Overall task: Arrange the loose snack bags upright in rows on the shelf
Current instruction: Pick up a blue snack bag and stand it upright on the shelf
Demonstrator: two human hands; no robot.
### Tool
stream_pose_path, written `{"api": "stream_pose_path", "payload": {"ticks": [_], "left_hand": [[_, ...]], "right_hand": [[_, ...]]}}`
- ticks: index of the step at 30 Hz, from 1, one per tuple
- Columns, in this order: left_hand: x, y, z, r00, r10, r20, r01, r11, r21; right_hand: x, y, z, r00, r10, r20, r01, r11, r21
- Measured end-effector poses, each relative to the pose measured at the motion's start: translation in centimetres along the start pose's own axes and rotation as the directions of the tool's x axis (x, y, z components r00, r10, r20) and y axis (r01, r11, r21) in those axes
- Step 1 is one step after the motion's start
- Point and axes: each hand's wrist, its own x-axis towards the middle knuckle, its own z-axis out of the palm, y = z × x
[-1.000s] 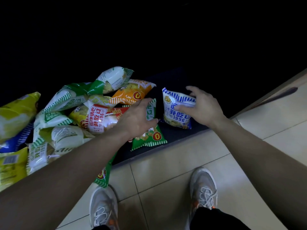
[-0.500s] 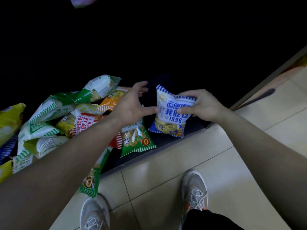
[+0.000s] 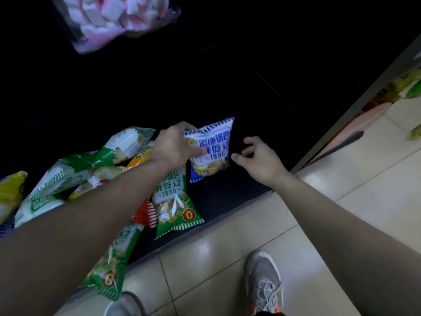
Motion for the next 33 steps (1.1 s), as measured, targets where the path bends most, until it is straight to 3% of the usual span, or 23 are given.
{"api": "stream_pose_path", "payload": {"ticks": [4, 13, 20, 23, 28, 33], "left_hand": [[5.1, -1.7, 1.2, 0.994, -0.022, -0.108, 0.019, 1.0, -0.025], [13.6, -2.2, 4.9, 0.987, -0.112, -0.115, 0.094, 0.983, -0.156], [15.0, -0.9, 7.7, 0.897, -0.233, -0.375, 0.125, 0.949, -0.29], [14.7, -0.6, 7.9, 0.883, -0.206, -0.423, 0.122, 0.968, -0.218], [14.7, -0.8, 6.9, 0.901, -0.034, -0.432, 0.038, 0.999, -0.001], [14.7, -1.9, 6.4, 0.92, 0.036, -0.39, -0.023, 0.999, 0.038]], "right_hand": [[0.7, 1.6, 1.0, 0.996, 0.048, 0.075, -0.037, 0.989, -0.142], [2.8, 3.1, 5.1, 0.987, 0.044, 0.153, 0.006, 0.951, -0.31], [3.2, 5.0, 5.4, 0.986, 0.091, 0.138, -0.039, 0.94, -0.34], [3.1, 5.2, 5.3, 0.986, 0.103, 0.131, -0.052, 0.937, -0.345], [2.5, 4.6, 5.6, 0.982, 0.095, 0.165, -0.03, 0.932, -0.361], [2.3, 4.3, 6.1, 0.979, 0.092, 0.179, -0.023, 0.935, -0.354]]}}
